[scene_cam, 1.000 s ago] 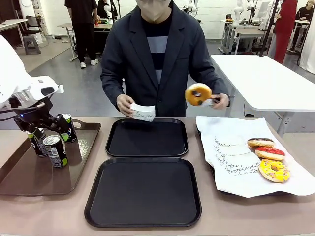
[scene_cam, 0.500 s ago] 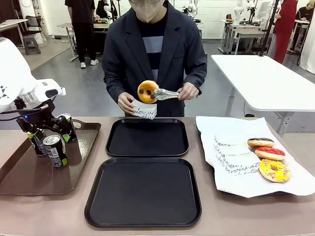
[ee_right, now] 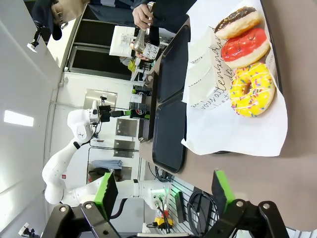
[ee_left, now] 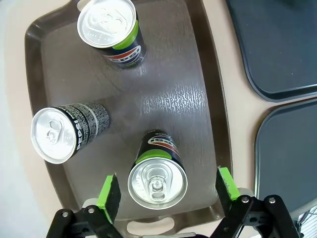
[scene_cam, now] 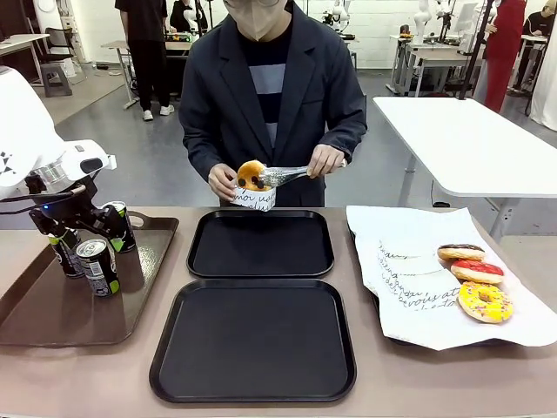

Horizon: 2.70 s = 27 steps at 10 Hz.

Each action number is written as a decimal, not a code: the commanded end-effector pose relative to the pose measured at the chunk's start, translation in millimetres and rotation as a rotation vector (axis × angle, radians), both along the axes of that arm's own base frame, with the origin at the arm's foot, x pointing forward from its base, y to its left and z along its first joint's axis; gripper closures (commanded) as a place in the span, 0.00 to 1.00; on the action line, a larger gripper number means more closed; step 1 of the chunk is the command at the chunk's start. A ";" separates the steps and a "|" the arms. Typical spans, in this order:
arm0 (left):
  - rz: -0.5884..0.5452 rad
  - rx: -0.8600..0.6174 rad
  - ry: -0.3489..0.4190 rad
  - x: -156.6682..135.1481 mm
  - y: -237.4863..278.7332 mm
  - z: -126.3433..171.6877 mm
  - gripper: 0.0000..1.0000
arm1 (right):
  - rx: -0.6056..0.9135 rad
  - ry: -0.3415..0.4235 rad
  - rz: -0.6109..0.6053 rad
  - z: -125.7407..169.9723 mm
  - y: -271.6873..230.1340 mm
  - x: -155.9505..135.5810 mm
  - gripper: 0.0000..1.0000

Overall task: Set up donuts and drinks on trays.
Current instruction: Pick up one Pepsi coke and place it on the Flat Tray.

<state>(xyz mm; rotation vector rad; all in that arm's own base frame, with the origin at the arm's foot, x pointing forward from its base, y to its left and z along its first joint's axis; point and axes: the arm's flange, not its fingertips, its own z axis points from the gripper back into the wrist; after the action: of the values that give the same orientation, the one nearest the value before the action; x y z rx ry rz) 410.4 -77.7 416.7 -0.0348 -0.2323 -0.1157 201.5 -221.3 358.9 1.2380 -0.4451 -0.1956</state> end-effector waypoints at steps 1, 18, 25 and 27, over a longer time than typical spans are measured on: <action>0.037 0.028 0.028 3.3 -2.7 -4.5 0.00 | 0.003 -0.018 0.001 0.1 -0.5 -0.9 0.00; 0.161 0.025 0.143 28.4 0.2 -43.2 0.49 | 0.003 -0.018 0.001 0.1 -0.5 -0.9 0.00; 0.175 0.024 0.174 28.0 -1.2 -31.4 1.00 | 0.003 -0.018 0.001 0.1 -0.5 -0.9 0.00; 0.159 0.002 0.158 18.8 -3.8 9.9 1.00 | 0.003 -0.018 0.001 0.1 -0.5 -0.9 0.00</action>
<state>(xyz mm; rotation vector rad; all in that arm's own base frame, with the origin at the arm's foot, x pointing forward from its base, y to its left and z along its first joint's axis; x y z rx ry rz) 436.1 -81.2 395.6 0.0077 -0.0670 0.0684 201.3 -221.5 358.9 1.2377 -0.4458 -0.1962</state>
